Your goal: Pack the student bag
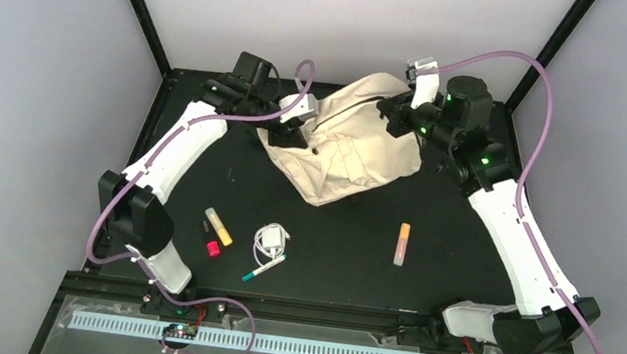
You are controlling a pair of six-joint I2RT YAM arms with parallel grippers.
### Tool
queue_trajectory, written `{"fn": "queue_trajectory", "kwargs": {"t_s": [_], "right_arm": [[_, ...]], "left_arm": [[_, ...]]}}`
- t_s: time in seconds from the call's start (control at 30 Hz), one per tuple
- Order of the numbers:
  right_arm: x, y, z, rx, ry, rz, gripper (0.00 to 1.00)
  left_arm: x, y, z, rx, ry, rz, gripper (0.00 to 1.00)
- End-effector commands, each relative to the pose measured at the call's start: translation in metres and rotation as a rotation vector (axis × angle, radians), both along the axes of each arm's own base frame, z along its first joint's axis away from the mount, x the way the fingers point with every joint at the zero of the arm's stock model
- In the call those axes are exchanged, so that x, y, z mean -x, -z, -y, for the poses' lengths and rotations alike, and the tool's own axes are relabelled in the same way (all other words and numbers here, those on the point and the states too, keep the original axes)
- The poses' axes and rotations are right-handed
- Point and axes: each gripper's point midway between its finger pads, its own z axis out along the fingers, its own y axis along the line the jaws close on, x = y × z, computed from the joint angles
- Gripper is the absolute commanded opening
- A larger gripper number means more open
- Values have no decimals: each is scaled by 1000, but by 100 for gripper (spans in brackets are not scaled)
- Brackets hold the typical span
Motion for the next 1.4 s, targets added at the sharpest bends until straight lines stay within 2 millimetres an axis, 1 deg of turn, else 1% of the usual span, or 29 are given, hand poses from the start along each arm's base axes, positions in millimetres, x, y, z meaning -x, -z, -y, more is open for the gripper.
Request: {"fn": "queue_trajectory", "kwargs": {"t_s": [0.0, 0.03, 0.07, 0.17, 0.27, 0.3, 0.4, 0.57, 0.7, 0.8, 0.83, 0.9, 0.93, 0.97, 1.03, 1.07, 1.1, 1.2, 1.3, 1.33, 1.37], "right_arm": [[7, -17, -20, -37, -82, 54, 1], [8, -17, -22, -39, -95, 51, 1], [8, -15, -24, -39, -108, 46, 1], [9, -12, -32, -47, -145, 27, 1], [11, -9, -40, -50, -192, 8, 1], [13, -7, -44, -50, -211, 4, 1], [16, -3, -53, -41, -252, -9, 1], [23, 3, -57, -23, -292, -32, 1], [31, 4, -60, -20, -337, -36, 1], [37, 6, -61, -7, -363, -40, 1], [37, 7, -60, -3, -360, -40, 1], [39, 7, -59, 0, -365, -39, 1], [40, 8, -60, -1, -370, -41, 1], [41, 8, -60, -1, -373, -44, 1], [41, 11, -58, 8, -360, -55, 1], [40, 12, -54, 13, -340, -56, 1], [39, 13, -51, 21, -316, -55, 1], [33, 26, -32, 50, -223, -68, 1], [30, 47, -8, 49, -148, -120, 1], [28, 59, -1, 50, -126, -146, 1], [28, 66, 8, 41, -104, -160, 1]], "left_arm": [[9, -7, 3, 17, 82, 62, 88], [14, -17, 2, 23, 100, 98, 97], [19, -29, 1, 30, 120, 146, 99], [30, -76, -1, 40, 163, 241, 99], [36, -114, 2, 85, 193, 310, 99], [38, -121, 6, 95, 208, 336, 99], [39, -128, 26, 68, 245, 390, 99], [23, -147, 42, 122, 222, 417, 99], [2, -140, 54, 65, 200, 508, 99], [-19, -152, 61, 92, 142, 566, 97], [-21, -151, 63, 91, 153, 571, 92], [-19, -139, 67, 75, 202, 566, 79], [-19, -134, 70, 66, 216, 559, 68], [-20, -127, 72, 59, 223, 544, 52], [-17, -126, 71, 62, 217, 515, 15], [-15, -126, 70, 65, 213, 503, 4], [-12, -127, 68, 66, 211, 495, 2], [-4, -127, 60, 51, 199, 484, 2], [-7, -128, 46, 32, 151, 465, 2], [-9, -129, 41, 28, 131, 461, 2], [-12, -131, 36, 24, 111, 461, 2]]}}
